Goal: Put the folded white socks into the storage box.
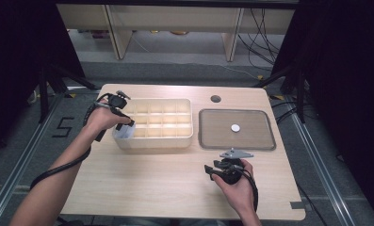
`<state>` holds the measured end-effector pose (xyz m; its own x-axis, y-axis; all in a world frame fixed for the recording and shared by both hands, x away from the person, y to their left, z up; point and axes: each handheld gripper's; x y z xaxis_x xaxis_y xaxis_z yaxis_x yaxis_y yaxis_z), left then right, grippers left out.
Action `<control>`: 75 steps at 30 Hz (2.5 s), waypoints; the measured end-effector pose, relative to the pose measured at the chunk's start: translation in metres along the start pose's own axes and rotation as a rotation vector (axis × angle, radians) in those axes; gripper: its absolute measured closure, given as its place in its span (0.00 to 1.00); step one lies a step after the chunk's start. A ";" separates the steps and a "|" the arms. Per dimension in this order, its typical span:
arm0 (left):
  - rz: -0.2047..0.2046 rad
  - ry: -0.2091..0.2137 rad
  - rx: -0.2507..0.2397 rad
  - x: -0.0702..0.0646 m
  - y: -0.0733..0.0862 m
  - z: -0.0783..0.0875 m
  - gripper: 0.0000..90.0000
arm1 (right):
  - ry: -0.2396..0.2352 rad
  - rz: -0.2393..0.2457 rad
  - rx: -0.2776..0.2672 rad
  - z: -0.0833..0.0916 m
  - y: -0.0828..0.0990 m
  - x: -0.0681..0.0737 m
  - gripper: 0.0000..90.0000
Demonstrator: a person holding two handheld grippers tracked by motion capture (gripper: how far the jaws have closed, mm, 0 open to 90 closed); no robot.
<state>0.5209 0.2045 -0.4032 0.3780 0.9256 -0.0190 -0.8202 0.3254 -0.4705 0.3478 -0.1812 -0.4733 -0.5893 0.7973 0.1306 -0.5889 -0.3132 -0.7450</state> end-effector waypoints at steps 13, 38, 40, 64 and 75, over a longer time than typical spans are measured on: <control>-0.090 -0.014 0.025 0.002 0.007 -0.012 0.82 | 0.018 0.017 0.015 0.000 0.001 0.001 0.61; -0.126 -0.054 0.081 -0.004 0.026 -0.022 0.85 | 0.009 0.015 0.008 -0.001 0.000 0.000 0.61; -0.134 -0.061 0.091 -0.004 0.026 -0.023 0.85 | 0.018 0.009 0.013 0.000 0.000 0.001 0.61; -0.049 0.035 0.089 0.010 0.024 0.003 0.81 | 0.030 0.006 -0.004 0.010 -0.004 -0.005 0.60; -0.102 0.000 0.137 0.006 0.032 -0.021 0.91 | 0.017 0.003 0.003 0.005 0.000 -0.005 0.60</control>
<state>0.5063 0.2159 -0.4371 0.4622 0.8865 0.0222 -0.8286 0.4406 -0.3454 0.3477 -0.1883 -0.4708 -0.5813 0.8052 0.1174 -0.5889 -0.3167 -0.7436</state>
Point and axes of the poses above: each handheld gripper's, and its own axes: z roughly backward along the jaws, y roughly out of its underside, x roughly to its left, and after that the axes turned 7 degrees about z, right-handed
